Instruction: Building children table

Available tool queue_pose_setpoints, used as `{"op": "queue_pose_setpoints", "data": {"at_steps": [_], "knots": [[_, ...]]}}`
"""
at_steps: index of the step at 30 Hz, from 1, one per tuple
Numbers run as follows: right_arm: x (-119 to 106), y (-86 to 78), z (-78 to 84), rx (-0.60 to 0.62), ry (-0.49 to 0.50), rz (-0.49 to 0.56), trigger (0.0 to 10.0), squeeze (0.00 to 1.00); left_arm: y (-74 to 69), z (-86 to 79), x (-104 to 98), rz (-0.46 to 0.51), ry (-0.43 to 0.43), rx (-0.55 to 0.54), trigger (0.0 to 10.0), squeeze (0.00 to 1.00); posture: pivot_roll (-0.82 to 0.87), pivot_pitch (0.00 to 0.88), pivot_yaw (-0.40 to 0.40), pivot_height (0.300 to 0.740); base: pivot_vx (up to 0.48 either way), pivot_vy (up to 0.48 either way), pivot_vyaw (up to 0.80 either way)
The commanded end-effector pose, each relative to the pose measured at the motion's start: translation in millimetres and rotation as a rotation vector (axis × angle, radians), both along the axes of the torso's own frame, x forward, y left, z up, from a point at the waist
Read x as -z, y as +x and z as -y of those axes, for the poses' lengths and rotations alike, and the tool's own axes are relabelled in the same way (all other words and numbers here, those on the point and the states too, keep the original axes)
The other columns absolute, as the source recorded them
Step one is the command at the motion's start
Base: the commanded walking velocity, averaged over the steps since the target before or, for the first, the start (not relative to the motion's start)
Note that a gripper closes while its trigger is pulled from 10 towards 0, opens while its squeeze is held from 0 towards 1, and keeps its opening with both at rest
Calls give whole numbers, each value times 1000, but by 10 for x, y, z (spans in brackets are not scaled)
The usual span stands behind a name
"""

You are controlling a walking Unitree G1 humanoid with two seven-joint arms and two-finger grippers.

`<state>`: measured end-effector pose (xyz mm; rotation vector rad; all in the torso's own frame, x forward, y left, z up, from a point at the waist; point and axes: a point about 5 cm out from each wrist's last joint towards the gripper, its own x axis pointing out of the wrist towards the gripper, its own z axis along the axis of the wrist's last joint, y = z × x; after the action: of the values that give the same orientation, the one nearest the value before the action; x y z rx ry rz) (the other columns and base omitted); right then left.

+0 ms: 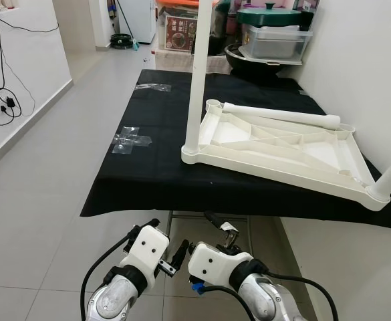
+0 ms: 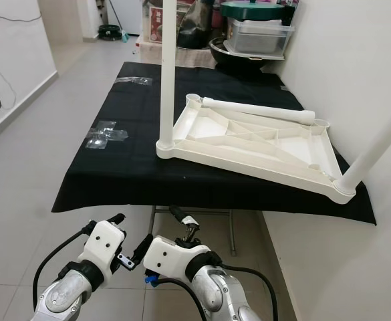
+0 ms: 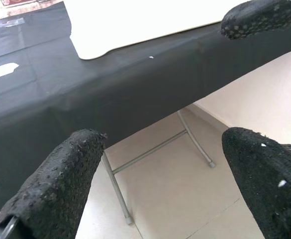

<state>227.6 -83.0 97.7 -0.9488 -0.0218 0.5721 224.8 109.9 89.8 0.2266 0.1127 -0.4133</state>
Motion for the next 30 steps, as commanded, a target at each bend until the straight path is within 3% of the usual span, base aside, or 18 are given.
{"op": "queue_pose_setpoints", "data": {"at_steps": [1, 30], "knots": [[-10, -3, 38, 11, -7, 14, 10000, 0, -11, 28, 6, 5, 7, 17, 10000, 0, 32, 0, -96, 740, 0, 0, 0], [-18, -12, 24, -16, -1, -16, 10000, 0, -33, -3, -68, 46, -16, -31, 10000, 0, 50, 0, -102, 740, 0, 0, 0]]}}
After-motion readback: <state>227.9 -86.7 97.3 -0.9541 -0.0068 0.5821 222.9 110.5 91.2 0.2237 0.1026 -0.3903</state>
